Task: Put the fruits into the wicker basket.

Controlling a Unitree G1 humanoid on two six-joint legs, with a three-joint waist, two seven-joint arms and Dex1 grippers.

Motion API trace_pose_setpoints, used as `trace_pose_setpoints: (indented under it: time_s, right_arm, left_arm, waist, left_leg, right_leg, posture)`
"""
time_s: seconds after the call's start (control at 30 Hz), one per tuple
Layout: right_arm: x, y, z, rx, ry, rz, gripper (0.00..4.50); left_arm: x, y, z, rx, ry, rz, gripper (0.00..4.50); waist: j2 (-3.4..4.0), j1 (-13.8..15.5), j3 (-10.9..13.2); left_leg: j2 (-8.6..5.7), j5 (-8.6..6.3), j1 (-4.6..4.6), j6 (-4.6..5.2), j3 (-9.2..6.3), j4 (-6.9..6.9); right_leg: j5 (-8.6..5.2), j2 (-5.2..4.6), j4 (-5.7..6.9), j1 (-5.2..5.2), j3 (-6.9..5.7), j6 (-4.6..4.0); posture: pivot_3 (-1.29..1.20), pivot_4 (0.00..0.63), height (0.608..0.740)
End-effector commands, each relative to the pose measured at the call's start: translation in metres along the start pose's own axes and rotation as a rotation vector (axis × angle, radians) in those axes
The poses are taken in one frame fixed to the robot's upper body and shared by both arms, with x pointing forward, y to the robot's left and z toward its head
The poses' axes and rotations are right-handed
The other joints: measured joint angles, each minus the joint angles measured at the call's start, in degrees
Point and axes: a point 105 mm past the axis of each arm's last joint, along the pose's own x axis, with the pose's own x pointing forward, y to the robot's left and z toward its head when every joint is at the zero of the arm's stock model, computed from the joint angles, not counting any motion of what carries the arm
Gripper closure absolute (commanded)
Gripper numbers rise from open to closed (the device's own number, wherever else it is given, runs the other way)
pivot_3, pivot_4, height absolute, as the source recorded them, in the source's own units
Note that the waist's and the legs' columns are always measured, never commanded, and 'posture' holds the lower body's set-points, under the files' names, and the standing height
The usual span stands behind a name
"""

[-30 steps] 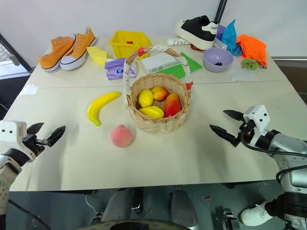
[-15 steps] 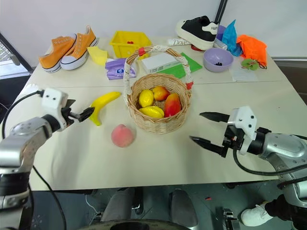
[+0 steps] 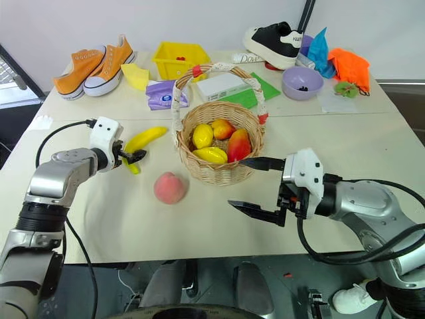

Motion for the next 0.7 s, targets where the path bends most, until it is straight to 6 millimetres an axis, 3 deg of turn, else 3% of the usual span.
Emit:
trace_pose_setpoints:
  time_s: [0.03,0.1,0.27,0.3,0.47,0.6,0.7]
  right_arm:
    - [0.007,0.007,0.012,-0.044,-0.04,0.032,0.08]
    - [0.008,0.006,0.01,-0.048,-0.043,0.026,0.0]
    - [0.008,0.004,0.003,-0.047,-0.039,0.012,0.0]
    - [0.007,0.004,0.003,-0.047,-0.039,0.01,0.0]
    - [0.003,0.002,0.002,-0.056,-0.026,-0.009,0.0]
    - [-0.002,-0.006,0.001,-0.062,-0.016,-0.032,0.0]
    - [-0.002,-0.013,0.0,-0.064,-0.013,-0.038,0.0]
  left_arm:
    - [0.0,0.002,0.008,0.014,-0.026,0.013,0.26]
    - [-0.001,0.005,0.008,0.012,-0.032,0.024,0.86]
    - [-0.009,0.013,0.007,0.015,-0.041,0.044,3.36]
    - [-0.013,0.018,0.008,0.0,-0.058,0.061,3.53]
    - [-0.051,0.034,0.022,-0.051,-0.238,0.05,3.53]
    - [-0.101,0.012,0.024,0.04,-0.359,-0.158,3.53]
    - [-0.135,-0.025,0.028,0.083,-0.399,-0.419,3.53]
  waist:
    - [0.0,-0.01,0.0]
    - [-0.03,0.03,-0.02]
    - [-0.05,-0.18,-0.03]
    - [-0.05,-0.22,-0.03]
    - [-0.07,-0.33,-0.02]
    - [-0.07,-0.45,-0.02]
    - [-0.07,-0.18,-0.03]
  left_leg:
    - [0.0,0.0,0.0,0.0,0.0,0.0]
    - [0.0,0.0,0.0,0.0,0.0,0.0]
    - [0.0,0.0,0.0,0.0,0.0,0.01]
    - [0.01,0.0,0.0,0.0,0.0,0.0]
    - [0.04,0.0,0.0,-0.01,0.01,-0.02]
    - [0.04,-0.01,0.01,-0.03,0.02,-0.04]
    - [0.03,-0.1,0.03,-0.19,-0.01,-0.03]
  right_leg:
    - [0.0,0.0,0.0,0.0,0.0,0.0]
    - [0.0,-0.01,0.0,0.01,0.0,0.01]
    - [0.01,-0.01,0.04,-0.01,0.0,0.01]
    - [0.01,-0.01,0.06,-0.02,0.0,0.01]
    - [0.01,-0.01,0.12,-0.09,0.0,0.01]
    - [0.0,-0.08,0.08,-0.08,-0.02,-0.01]
    - [-0.11,-0.15,0.01,-0.03,-0.04,-0.22]
  posture:
    - [0.0,0.15,0.733]
    - [0.0,0.15,0.733]
    - [0.0,0.15,0.733]
    - [0.0,0.15,0.733]
    - [0.0,0.15,0.733]
    - [0.0,0.15,0.733]
    - [0.0,0.15,0.733]
